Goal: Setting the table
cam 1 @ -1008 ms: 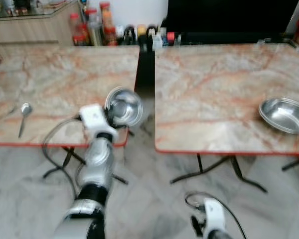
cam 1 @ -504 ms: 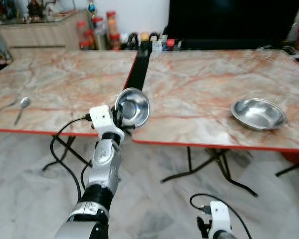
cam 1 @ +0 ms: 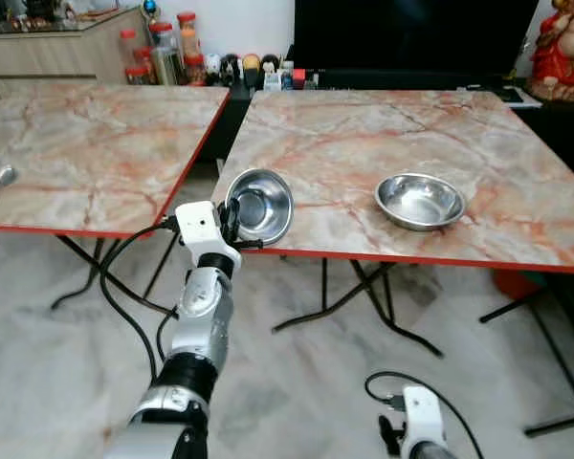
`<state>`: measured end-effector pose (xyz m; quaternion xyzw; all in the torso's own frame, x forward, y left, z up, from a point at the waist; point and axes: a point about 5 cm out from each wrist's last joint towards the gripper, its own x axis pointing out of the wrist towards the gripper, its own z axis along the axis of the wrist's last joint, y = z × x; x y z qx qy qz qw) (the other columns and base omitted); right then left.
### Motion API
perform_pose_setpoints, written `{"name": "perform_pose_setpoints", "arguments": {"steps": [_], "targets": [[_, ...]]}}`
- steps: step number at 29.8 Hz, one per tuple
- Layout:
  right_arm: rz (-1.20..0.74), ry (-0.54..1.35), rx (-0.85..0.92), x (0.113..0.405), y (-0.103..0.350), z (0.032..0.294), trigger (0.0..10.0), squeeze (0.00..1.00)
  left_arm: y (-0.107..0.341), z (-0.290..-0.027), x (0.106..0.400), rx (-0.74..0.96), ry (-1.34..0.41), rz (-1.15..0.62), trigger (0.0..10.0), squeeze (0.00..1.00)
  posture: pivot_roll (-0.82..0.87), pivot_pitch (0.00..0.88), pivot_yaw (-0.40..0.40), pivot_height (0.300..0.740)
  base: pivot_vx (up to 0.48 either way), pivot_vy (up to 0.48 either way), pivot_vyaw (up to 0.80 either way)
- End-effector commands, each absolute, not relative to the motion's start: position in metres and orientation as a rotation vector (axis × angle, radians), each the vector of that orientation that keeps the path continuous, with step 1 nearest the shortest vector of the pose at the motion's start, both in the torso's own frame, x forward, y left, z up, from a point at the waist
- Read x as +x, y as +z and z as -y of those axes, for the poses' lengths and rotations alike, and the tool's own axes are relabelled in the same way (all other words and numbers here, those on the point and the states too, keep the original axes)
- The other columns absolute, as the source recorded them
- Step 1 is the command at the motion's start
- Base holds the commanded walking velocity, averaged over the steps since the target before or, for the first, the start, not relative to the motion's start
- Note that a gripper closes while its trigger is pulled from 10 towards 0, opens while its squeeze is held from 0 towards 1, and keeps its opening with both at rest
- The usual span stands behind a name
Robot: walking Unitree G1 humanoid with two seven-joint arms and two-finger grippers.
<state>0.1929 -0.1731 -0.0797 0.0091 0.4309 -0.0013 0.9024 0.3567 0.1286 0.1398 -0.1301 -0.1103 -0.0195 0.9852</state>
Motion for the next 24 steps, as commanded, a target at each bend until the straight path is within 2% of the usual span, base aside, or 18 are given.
{"name": "perform_pose_setpoints", "arguments": {"steps": [1,13,16,24], "targets": [[-0.882,-0.008,0.021,0.195,-0.078,0.174,10.0,0.0,0.144,-0.129,0.357,-0.266,-0.039,0.239,10.0,0.0,-0.04,0.0,0.004,0.728,0.0,-0.311,0.0],[-0.88,-0.005,0.022,0.196,-0.078,0.174,10.0,0.0,0.129,-0.135,0.348,-0.239,-0.055,0.197,10.0,0.0,-0.03,0.0,-0.008,0.728,0.0,-0.301,0.0],[-0.879,-0.001,0.021,0.196,-0.078,0.173,10.0,0.0,0.117,-0.136,0.342,-0.226,-0.089,0.149,10.0,0.0,-0.03,0.0,-0.01,0.728,0.0,0.0,0.0],[-0.873,0.0,0.025,0.198,-0.077,0.173,10.0,0.0,0.118,-0.13,0.339,-0.216,-0.131,0.168,10.0,0.0,-0.03,0.0,-0.012,0.728,0.0,0.0,0.0]]}}
